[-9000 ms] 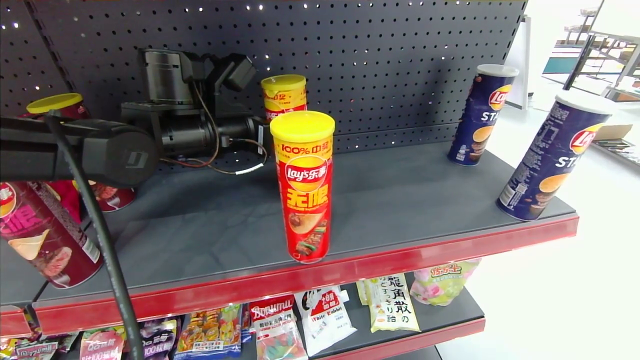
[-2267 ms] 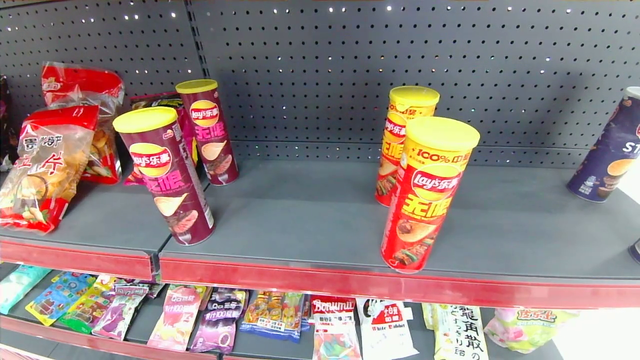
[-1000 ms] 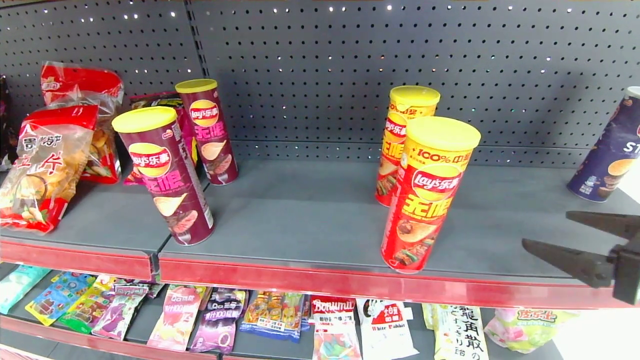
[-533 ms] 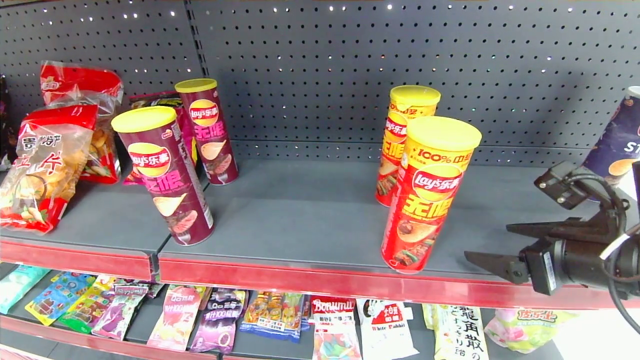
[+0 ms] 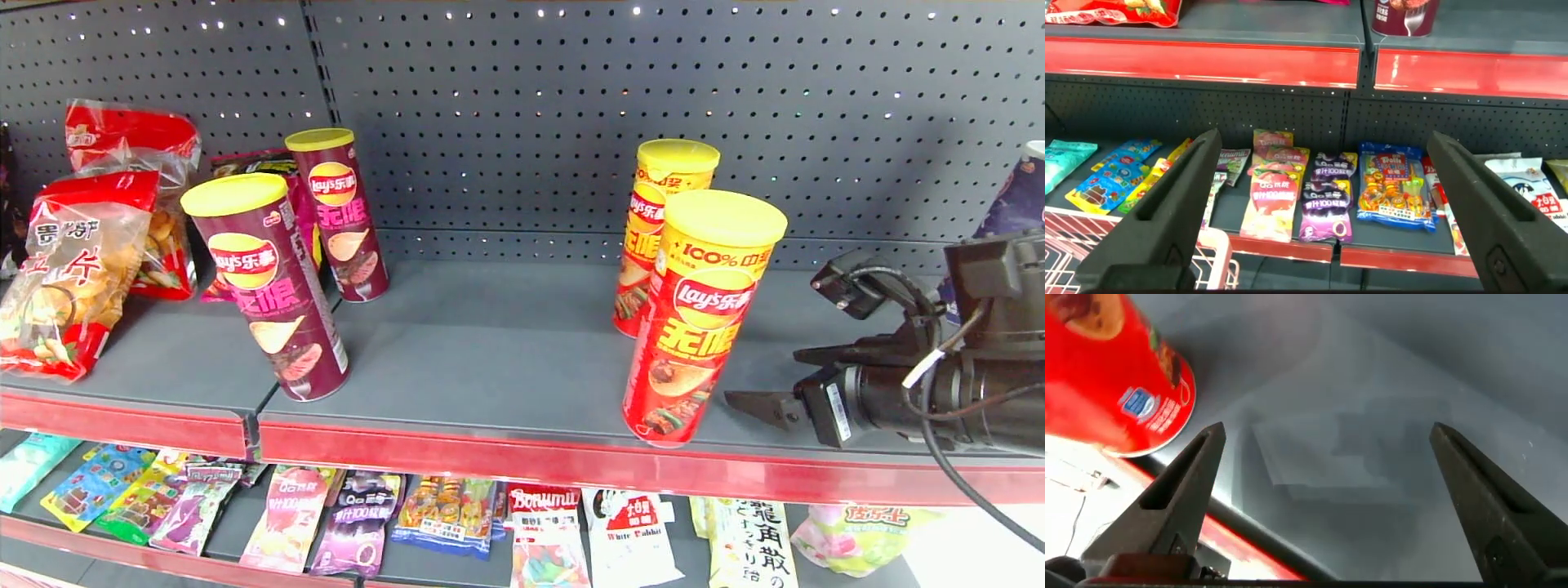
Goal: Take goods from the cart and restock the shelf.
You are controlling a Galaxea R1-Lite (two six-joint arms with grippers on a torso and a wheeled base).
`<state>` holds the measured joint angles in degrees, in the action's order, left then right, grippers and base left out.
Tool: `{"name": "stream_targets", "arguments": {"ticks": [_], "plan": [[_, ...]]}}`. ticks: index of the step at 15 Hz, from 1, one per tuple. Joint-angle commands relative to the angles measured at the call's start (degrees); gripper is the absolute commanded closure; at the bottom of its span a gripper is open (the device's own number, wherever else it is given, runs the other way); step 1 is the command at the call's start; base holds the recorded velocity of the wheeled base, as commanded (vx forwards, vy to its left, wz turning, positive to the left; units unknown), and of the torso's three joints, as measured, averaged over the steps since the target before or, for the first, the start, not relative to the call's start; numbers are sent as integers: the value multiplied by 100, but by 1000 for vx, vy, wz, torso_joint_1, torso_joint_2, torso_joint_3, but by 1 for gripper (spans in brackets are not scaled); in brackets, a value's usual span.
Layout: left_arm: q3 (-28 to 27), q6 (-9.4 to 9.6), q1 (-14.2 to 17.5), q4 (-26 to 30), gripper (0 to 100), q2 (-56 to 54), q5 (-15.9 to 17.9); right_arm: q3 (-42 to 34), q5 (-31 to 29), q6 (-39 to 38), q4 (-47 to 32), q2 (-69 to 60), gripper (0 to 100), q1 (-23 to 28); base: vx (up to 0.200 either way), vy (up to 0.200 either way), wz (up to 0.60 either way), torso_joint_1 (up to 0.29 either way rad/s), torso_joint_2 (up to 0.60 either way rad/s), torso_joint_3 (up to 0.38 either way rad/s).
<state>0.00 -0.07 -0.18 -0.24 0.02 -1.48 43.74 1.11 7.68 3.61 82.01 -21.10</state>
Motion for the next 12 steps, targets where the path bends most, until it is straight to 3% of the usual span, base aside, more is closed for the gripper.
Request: {"name": "stream_targets", "arguments": {"ticks": [1, 12], "plan": [[0, -1, 1, -2, 0, -2, -2, 21, 3, 5, 0, 140, 0, -52, 0, 0, 0, 0, 0, 0], [0, -1, 1, -2, 0, -2, -2, 108, -5, -3, 0, 334, 0, -298, 0, 0, 0, 0, 0, 0]]}}
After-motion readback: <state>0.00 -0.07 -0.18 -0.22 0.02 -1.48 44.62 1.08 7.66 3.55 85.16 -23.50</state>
